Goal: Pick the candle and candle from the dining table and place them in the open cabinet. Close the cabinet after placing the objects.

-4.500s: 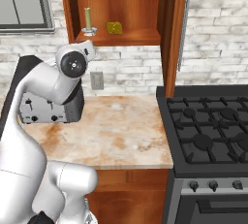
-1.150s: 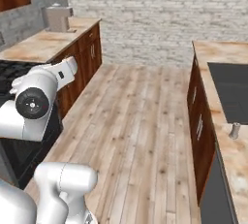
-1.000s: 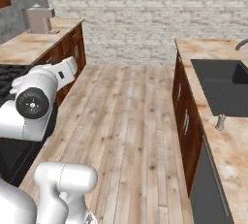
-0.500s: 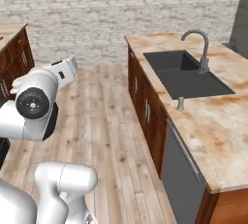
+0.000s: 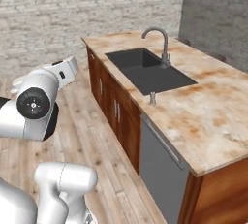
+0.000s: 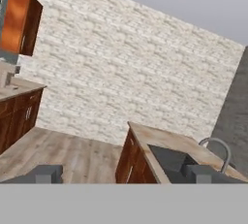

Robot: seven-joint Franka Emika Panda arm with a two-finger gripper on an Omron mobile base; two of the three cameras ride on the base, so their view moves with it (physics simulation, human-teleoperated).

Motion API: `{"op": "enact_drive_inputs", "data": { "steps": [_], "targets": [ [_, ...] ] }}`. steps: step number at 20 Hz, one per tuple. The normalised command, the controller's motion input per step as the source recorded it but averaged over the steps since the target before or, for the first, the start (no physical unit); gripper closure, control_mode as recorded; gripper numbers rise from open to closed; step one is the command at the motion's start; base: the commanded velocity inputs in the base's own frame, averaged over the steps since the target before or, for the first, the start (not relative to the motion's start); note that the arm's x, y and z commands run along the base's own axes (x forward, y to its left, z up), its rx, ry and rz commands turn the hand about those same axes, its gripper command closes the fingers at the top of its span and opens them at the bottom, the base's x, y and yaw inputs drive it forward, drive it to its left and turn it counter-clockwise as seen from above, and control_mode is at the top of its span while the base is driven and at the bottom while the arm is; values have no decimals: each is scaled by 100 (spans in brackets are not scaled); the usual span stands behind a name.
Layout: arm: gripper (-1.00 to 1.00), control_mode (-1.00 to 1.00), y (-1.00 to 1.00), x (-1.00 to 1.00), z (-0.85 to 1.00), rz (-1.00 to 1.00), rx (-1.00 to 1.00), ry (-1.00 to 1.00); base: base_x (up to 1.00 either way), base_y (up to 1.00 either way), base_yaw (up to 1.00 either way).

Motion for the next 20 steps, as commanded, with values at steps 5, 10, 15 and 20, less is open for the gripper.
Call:
{"op": "enact_drive_inputs", "data": {
  "steps": [5,10,15,20],
  "targets": [
    [-100,100,0,0,0,0,0,0,37,51,-38],
    [-100,100,0,0,0,0,0,0,41,50,-35],
    [-100,100,0,0,0,0,0,0,39,52,-36],
    [-100,100,0,0,0,0,0,0,32,41,-36]
  ]
}}
